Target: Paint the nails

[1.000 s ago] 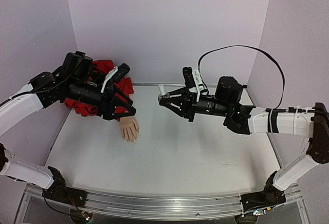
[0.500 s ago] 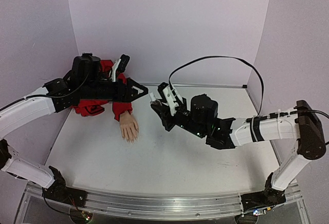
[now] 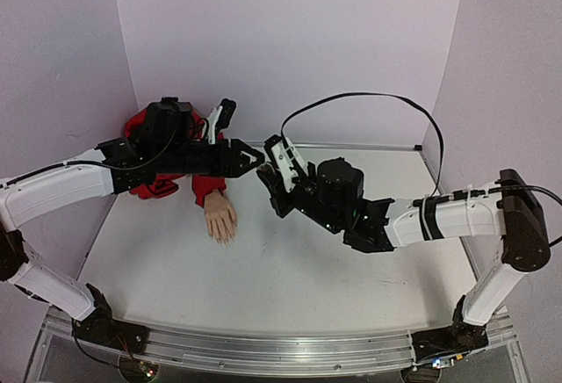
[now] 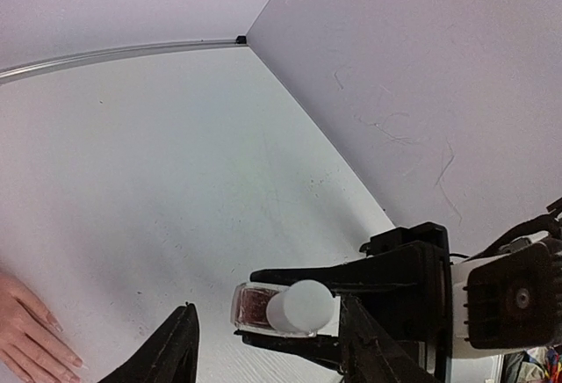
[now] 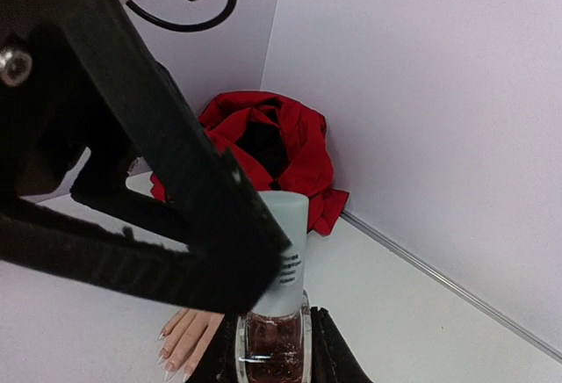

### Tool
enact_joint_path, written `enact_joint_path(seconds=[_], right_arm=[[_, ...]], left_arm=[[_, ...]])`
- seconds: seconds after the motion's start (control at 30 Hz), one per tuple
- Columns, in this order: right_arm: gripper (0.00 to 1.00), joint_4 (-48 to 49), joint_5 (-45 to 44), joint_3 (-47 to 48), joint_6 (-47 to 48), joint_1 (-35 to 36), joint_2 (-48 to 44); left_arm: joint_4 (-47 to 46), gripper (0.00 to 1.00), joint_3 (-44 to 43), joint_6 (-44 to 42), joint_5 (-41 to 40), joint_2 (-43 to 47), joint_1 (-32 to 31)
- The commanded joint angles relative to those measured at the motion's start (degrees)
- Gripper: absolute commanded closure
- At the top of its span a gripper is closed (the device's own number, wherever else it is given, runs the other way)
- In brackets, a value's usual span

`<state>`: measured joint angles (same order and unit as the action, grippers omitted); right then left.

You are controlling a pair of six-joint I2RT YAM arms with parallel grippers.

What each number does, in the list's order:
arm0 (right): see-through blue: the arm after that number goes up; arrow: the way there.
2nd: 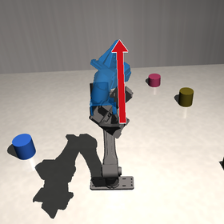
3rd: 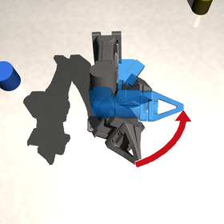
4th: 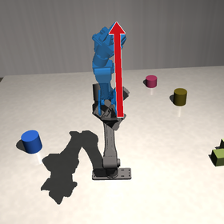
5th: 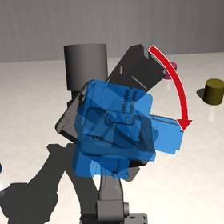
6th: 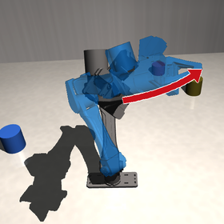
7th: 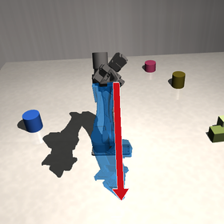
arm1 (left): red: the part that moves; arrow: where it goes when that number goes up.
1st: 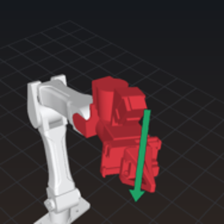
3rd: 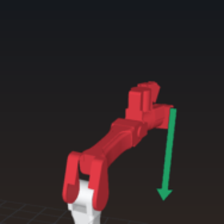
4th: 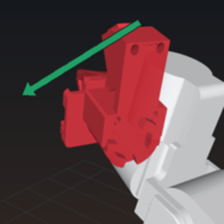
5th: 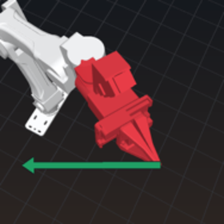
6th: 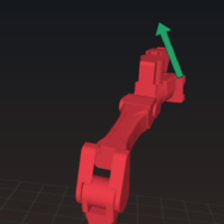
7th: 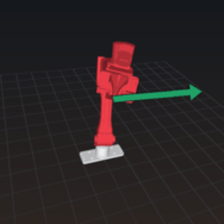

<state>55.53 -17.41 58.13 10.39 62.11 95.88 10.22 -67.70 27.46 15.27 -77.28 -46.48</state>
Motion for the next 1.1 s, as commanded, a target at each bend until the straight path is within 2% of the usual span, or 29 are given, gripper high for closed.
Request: enact_joint_path(seconds=[0.0, 0.13, 0.3, 0.53, 0.87, 0.97, 1.07], right_arm=[[1.0, 3.2, -1.1, 3.5, 0.5, 0.5, 0.2], [1.0, 2.8, -1.1, 3.5, 0.6, 0.6, 0.2], [1.0, 2.5, -0.7, 3.6, 0.6, 0.7, 0.4], [1.0, 2.3, -0.3, 3.6, 0.5, 0.8, 0.4], [1.0, 2.3, -0.4, 3.8, -0.7, 0.9, 0.5], [1.0, 3.0, 0.2, 3.7, -1.9, 0.9, 0.3], [1.0, 3.1, 3.9, 3.6, -2.1, 0.6, -1.2]], left_arm=[[-4.3, 0.45, -2.5, -1.0, -1.3, -1.0, -0.8], [-4.8, 0.55, -2.4, -1.0, -2.0, -1.7, -1.0], [-5.1, 0.63, -2.6, -1.4, -1.9, -2.3, -1.1], [-5.3, 0.59, -1.9, -1.6, -4.0, -0.9, -1.2], [-5.6, 0.84, -1.3, -1.5, -1.7, -1.5, -1.6], [-5.8, 0.92, -0.6, -2.3, 1.2, -1.4, -1.8], [-5.8, 0.96, 0.8, -5.6, 7.4, -1.3, -2.0]])
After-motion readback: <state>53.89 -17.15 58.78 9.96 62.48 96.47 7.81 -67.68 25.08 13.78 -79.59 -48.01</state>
